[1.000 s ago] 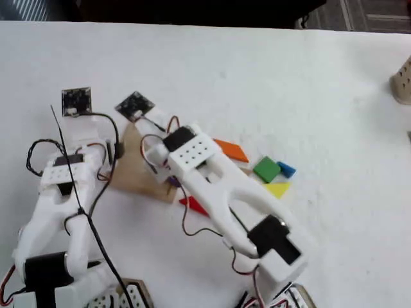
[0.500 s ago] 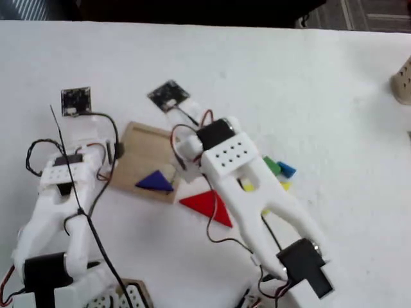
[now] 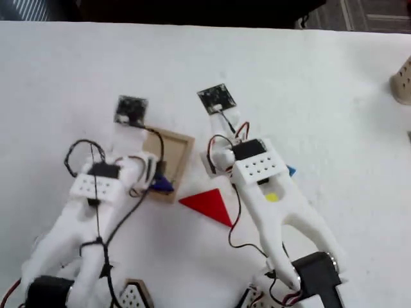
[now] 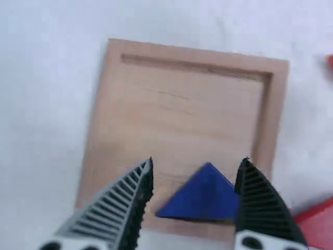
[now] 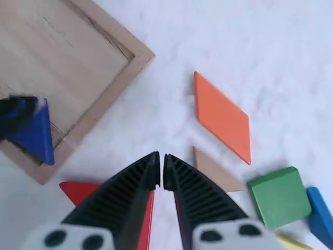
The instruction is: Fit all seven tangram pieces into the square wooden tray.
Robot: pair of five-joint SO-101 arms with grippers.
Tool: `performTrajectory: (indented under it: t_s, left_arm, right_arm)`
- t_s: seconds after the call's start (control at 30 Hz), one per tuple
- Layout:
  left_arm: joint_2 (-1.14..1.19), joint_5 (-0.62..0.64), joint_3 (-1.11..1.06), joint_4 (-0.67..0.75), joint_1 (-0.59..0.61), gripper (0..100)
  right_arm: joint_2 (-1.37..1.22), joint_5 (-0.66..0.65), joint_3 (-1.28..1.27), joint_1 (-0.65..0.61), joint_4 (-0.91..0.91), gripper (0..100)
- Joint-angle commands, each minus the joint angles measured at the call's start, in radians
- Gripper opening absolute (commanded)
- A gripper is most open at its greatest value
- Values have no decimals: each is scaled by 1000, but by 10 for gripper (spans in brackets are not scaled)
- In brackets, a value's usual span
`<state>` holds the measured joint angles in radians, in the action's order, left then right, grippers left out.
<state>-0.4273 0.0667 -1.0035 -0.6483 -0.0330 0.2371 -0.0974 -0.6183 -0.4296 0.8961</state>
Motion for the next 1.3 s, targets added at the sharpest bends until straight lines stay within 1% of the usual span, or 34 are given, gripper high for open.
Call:
performTrajectory:
  t_s: [0.0, 0.07, 0.1, 0.23, 0.27, 0.33, 0.5, 0.63, 0.9, 1.0, 1.17, 1.27]
  left_arm:
    - [-150, -11, -94, -9, -151, 263]
    - [-188, -9, -127, -11, -196, 253]
    - [-199, -8, -137, -11, -213, 227]
    - [-202, -12, -133, -9, -239, 17]
    - [-202, -12, -135, -8, -240, 21]
    - [-202, -12, -141, -9, -240, 63]
    - [-202, -12, -160, -14, -240, 38]
    - [-200, -12, -153, -40, -242, 38]
    - [-191, -11, -153, -40, -285, 38]
    - [-116, -11, -120, -43, -283, 38]
    - [117, -12, 15, -92, -269, 38]
    - [214, -12, 98, -126, -226, 38]
  right_arm:
    - [45, 12, 8, 13, -22, 17]
    - [45, 12, 8, 13, -24, 17]
    - [45, 12, 8, 13, -24, 17]
    - [42, 12, 8, 13, -24, 17]
    - [42, 12, 8, 13, -24, 17]
    - [42, 12, 8, 13, -24, 17]
    - [42, 12, 8, 15, -25, 17]
    - [42, 12, 8, 15, -25, 17]
    - [42, 12, 8, 15, -25, 17]
    - [42, 12, 8, 15, -25, 17]
    - [42, 12, 8, 16, -25, 18]
    - [42, 12, 8, 18, -25, 18]
